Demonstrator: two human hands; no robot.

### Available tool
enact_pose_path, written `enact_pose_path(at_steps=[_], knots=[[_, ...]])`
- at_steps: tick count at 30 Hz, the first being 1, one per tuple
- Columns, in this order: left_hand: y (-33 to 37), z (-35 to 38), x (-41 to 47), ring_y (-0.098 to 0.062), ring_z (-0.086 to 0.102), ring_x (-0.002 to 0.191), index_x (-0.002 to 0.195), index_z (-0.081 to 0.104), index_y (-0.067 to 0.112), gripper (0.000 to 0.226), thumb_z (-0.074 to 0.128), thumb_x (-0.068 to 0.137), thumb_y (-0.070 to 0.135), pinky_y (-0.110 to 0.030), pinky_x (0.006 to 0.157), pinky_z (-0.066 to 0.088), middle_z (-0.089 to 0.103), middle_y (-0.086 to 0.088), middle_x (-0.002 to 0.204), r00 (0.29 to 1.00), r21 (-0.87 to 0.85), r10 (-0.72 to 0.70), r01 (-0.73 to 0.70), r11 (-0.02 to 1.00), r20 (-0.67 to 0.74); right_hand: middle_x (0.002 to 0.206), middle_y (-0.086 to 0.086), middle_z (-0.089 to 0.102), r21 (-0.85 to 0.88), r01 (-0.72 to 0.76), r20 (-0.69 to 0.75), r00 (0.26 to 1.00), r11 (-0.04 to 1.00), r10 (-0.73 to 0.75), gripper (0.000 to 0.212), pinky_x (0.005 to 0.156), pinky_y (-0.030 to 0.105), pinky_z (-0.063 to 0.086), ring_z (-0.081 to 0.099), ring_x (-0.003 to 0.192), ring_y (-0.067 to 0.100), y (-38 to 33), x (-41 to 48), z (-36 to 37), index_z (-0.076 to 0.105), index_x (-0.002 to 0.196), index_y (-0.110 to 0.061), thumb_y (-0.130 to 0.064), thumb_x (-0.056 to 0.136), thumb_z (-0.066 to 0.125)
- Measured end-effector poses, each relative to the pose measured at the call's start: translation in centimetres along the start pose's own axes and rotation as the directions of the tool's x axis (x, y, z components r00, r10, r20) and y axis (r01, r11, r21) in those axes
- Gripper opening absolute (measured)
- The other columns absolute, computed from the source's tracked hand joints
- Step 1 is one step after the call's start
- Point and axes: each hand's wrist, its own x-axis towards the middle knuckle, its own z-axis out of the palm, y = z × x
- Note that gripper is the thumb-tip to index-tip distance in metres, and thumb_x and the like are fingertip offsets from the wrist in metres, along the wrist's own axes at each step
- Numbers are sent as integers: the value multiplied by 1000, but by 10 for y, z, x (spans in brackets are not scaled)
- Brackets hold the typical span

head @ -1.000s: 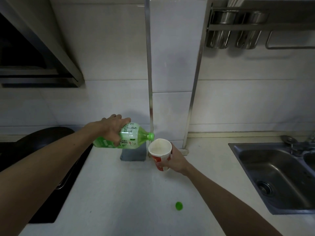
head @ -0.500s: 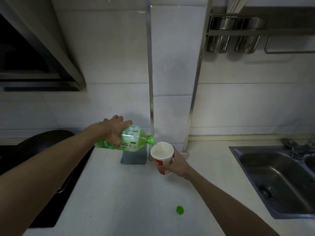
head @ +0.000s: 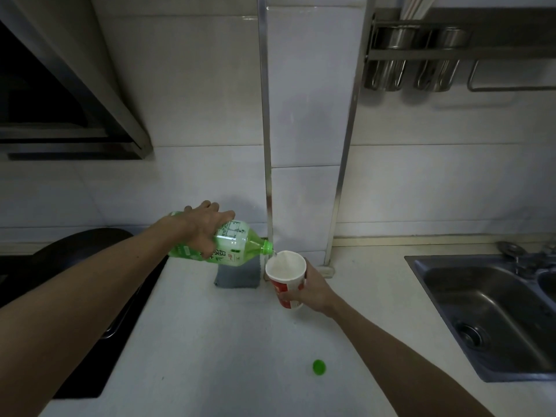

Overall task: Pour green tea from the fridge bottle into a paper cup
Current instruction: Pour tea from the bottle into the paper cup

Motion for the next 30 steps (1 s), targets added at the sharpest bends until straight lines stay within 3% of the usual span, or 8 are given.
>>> enact_pose_path(at_steps=[9, 17, 23, 30], knots=[[3, -2, 1, -22, 38, 110, 124, 37, 25, 79, 79, 58, 27, -43, 82, 39, 36, 0, 101, 1000, 29, 2, -2, 1000, 9, 127, -5, 53, 11, -6, -3, 1000, 1000, 6, 91, 103, 38, 43, 49, 119, 14, 2, -3, -4, 36, 137, -27, -20, 63, 89], [2, 13, 8, -17, 35, 101, 125, 34, 27, 83, 82, 57, 30, -36, 76, 38, 39, 0, 104, 1000, -64, -23, 23, 998, -7, 128, -5, 54, 78, -44, -24, 999, 996, 46, 95, 103, 41, 45, 51, 120, 16, 9, -6, -12, 36, 137, -29, -18, 59, 89], [-1, 36, 11, -20, 58, 94, 104, 39, 26, 71, 87, 52, 24, -36, 79, 53, 58, -2, 107, 1000, -355, -26, 29, 934, 13, 129, -3, 56, 164, -66, -61, 995, 984, 77, 92, 99, 37, 48, 53, 120, 18, 12, -6, -21, 39, 139, -21, -13, 62, 89], [-8, 62, 5, -18, 58, 102, 113, 41, 28, 82, 91, 48, 27, -32, 85, 51, 60, 4, 112, 996, -531, -68, 86, 843, 53, 130, -2, 55, 194, -93, -92, 989, 977, 112, 91, 98, 37, 47, 52, 121, 19, 17, -6, -27, 37, 140, -22, -13, 65, 88]])
